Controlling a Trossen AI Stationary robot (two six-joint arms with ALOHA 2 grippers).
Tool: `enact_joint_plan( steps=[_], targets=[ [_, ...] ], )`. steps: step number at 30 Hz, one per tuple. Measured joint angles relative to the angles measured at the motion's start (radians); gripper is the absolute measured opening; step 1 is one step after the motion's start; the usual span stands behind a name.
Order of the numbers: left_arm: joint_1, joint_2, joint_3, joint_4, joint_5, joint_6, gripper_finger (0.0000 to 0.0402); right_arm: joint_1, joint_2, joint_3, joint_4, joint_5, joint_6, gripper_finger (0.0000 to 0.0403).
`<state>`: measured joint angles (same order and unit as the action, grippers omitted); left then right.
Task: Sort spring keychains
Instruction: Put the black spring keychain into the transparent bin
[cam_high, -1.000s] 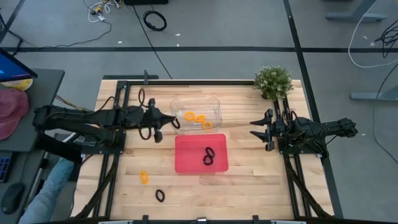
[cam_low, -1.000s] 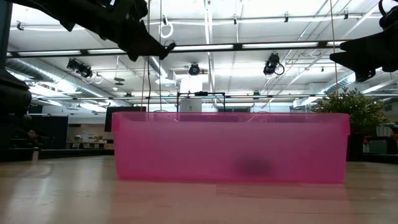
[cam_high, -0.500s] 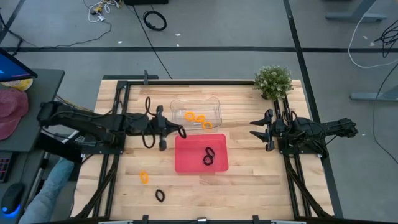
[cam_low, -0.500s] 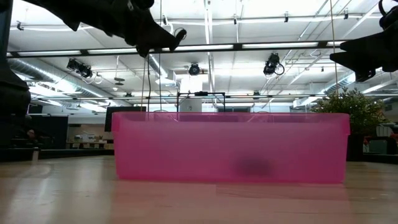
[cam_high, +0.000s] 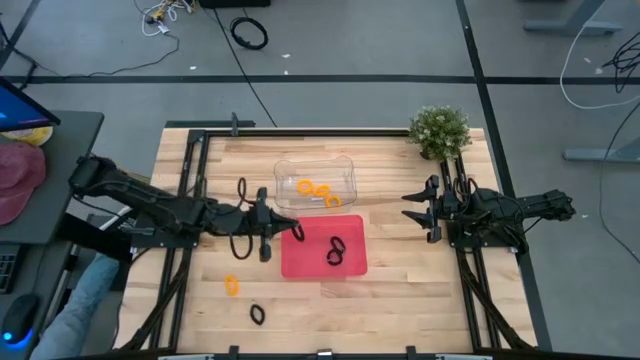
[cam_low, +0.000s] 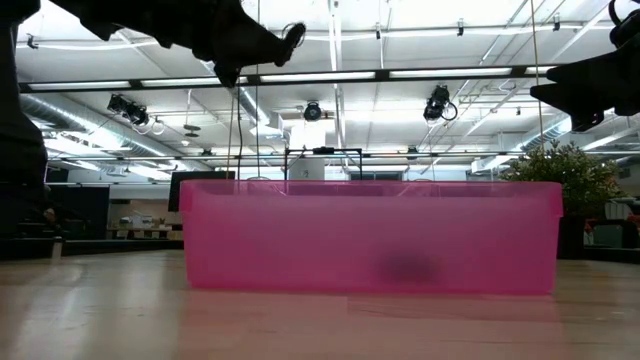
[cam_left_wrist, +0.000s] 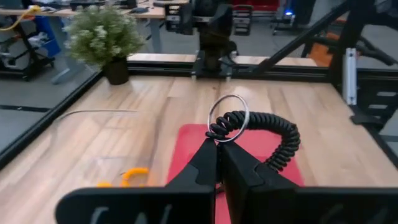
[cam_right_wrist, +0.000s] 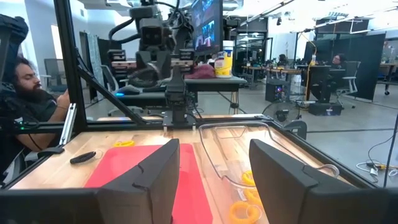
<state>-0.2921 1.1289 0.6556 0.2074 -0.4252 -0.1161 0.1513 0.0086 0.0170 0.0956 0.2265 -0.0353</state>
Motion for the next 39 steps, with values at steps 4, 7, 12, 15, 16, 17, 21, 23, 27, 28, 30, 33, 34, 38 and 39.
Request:
enact_joint_plan(
  steps=[4,7,12,15,16,17,21,23,27,28,30,33,34,38,39],
  targets=[
    [-0.022,0.087,0.0,0.111,0.0,-0.012,0.0009,0.0,0.0,0.0,0.0,0.0,0.0,0.0198],
    [-0.027,0.155,0.0,0.209,0.002,-0.012,0.0009,0.0,0.0,0.0,0.0,0.0,0.0,0.0198],
    [-0.027,0.221,0.0,0.291,0.005,-0.034,0.0009,0.0,0.0,0.0,0.0,0.0,0.0,0.0198],
    [-0.03,0.233,0.0,0.296,0.033,-0.056,0.0009,0.0,0.0,0.0,0.0,0.0,0.0,0.0198],
    [-0.034,0.234,0.0,0.296,0.041,-0.057,0.0009,0.0,0.0,0.0,0.0,0.0,0.0,0.0198],
    [-0.039,0.234,0.0,0.297,0.059,-0.052,0.001,0.0,0.0,0.0,0.0,0.0,0.0,0.0198],
    [-0.067,0.234,0.0,0.29,0.111,-0.057,0.0039,0.0,0.0,0.0,0.0,0.0,0.0,0.0198],
    [-0.084,0.234,0.0,0.291,0.099,-0.061,0.0073,0.0,0.0,0.0,0.0,0.0,0.0,0.0198],
    [-0.112,0.234,0.0,0.29,0.017,-0.083,0.0158,0.0,0.0,0.0,0.0,0.0,0.0,0.0198],
    [-0.114,0.234,0.0,0.29,0.003,-0.089,0.0178,0.0,0.0,0.0,0.0,0.0,0.0,0.0198],
    [-0.118,0.234,0.0,0.29,-0.02,-0.106,0.0215,0.0,0.0,0.0,0.0,0.0,0.0,0.0198],
    [-0.117,0.234,0.0,0.286,-0.038,-0.14,0.0255,0.0,0.0,0.0,0.0,0.0,0.0,0.0198],
    [-0.117,0.234,0.0,0.282,-0.042,-0.156,0.0264,0.0,0.0,0.0,0.0,0.0,0.0,0.0198],
    [-0.121,0.234,0.0,0.255,-0.033,-0.217,0.0275,0.0,0.0,0.0,0.0,0.0,0.0,0.0198],
    [-0.122,0.234,0.0,0.252,-0.004,-0.222,0.0275,0.0,0.0,0.0,0.0,0.0,0.0,0.0198]
  ],
)
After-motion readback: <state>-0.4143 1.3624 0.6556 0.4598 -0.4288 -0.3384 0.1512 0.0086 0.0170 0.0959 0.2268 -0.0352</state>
